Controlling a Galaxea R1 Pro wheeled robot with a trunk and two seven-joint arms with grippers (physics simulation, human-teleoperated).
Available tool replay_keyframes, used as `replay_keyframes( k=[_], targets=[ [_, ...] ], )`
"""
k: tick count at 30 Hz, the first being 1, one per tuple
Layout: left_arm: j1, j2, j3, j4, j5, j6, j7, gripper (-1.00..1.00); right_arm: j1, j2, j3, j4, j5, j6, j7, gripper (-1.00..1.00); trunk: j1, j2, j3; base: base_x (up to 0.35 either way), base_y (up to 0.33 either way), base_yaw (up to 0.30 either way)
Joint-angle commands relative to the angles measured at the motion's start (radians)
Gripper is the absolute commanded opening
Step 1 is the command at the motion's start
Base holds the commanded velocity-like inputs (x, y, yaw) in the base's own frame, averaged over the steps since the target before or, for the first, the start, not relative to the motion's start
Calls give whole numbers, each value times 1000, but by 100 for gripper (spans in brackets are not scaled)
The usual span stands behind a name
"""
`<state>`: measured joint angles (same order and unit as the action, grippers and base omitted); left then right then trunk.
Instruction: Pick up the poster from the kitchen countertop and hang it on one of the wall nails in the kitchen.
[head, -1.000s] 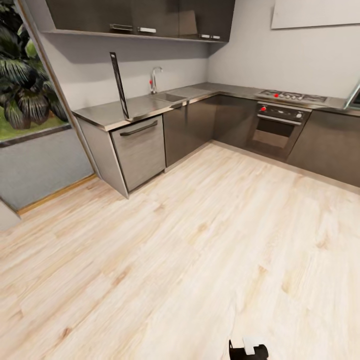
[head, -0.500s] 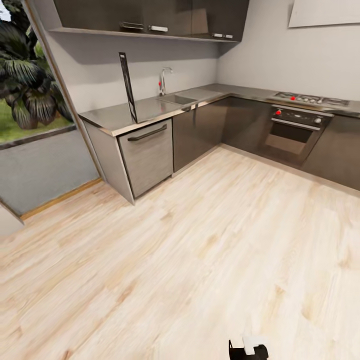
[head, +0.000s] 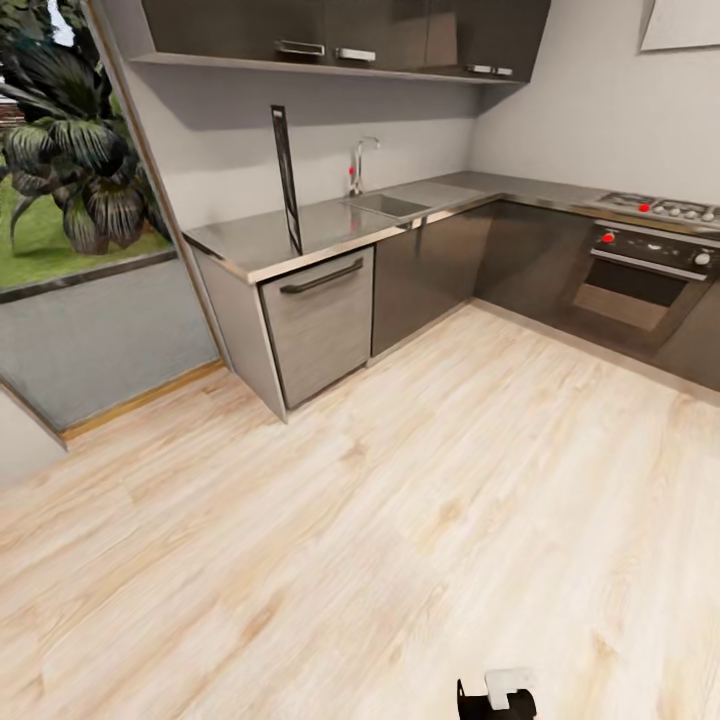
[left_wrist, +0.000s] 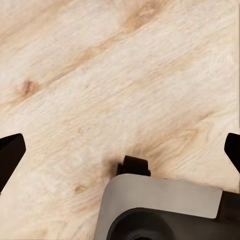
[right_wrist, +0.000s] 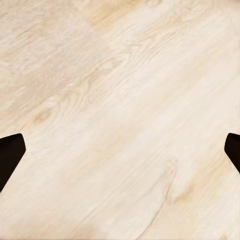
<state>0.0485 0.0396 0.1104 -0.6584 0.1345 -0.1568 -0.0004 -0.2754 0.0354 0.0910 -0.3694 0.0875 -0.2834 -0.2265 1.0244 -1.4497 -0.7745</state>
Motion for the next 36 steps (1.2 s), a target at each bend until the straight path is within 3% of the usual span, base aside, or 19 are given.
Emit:
replay_keyframes(
  k=[1,8,36],
  targets=[
    [1,0,-1,-1,11,-2,0,100,-1,0,4,1,9,0,-10,100,1,0,1,337,0,16],
    [1,0,0,-1,10,-3,0,100,-1,0,4,1,9,0,-10,100,1,0,12,199,0,4],
    [1,0,2,-1,10,-3,0,100,0,0,3,1,9,-5,-10,100,1,0,58,4,0,0]
  ],
)
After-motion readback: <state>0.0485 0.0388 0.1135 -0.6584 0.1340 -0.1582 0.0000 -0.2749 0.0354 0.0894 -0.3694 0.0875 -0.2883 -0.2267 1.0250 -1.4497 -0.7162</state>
